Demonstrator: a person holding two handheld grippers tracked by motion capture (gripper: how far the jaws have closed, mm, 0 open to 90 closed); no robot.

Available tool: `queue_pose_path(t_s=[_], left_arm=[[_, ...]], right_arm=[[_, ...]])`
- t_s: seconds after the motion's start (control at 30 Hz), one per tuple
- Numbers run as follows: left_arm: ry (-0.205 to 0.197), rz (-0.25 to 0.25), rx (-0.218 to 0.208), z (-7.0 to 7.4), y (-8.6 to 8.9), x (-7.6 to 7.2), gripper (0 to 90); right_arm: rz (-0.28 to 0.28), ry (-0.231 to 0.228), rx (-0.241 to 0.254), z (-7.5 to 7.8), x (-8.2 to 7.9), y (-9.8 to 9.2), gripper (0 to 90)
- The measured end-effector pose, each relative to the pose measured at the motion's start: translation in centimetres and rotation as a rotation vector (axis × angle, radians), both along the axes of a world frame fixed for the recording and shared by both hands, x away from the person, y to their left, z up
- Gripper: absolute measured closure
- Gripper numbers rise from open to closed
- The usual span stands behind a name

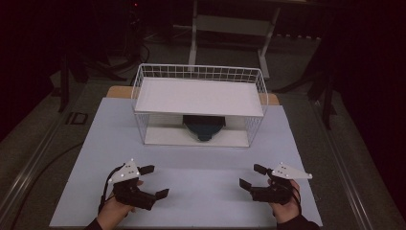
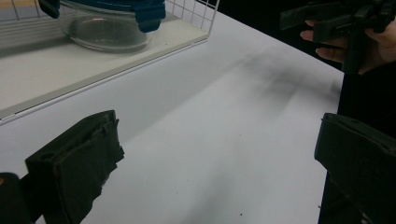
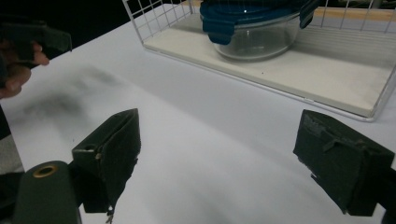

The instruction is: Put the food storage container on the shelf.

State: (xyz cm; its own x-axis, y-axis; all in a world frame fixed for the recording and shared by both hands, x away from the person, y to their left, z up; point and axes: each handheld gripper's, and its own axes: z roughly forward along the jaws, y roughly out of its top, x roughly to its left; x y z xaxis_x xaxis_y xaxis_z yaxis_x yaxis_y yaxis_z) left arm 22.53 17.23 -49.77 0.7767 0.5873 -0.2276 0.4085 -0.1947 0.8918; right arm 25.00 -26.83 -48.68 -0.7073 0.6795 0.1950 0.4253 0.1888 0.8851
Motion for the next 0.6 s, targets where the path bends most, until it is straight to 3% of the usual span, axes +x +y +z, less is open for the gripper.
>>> queue_pose_path(t_s=[0.13,0.27,0.4,0.6], left_arm=[[-0.001,-0.004,0.001,0.0,0.0,0.0,0.4],[-0.004,-0.012,0.0,0.0,-0.1,0.0,0.4],[-0.028,-0.014,0.005,0.2,-0.2,-0.2,0.4],[-0.028,-0.024,-0.001,0.1,-0.2,-0.2,0.4]], right_arm=[[0.005,-0.01,-0.006,-0.3,-0.2,-0.4,14.4],[0.051,-0.005,-0.044,-1.3,-0.2,-0.7,14.3],[0.033,0.006,-0.033,-1.6,0.0,-1.0,14.3],[0.026,0.001,-0.043,-1.8,0.0,-1.0,14.4]])
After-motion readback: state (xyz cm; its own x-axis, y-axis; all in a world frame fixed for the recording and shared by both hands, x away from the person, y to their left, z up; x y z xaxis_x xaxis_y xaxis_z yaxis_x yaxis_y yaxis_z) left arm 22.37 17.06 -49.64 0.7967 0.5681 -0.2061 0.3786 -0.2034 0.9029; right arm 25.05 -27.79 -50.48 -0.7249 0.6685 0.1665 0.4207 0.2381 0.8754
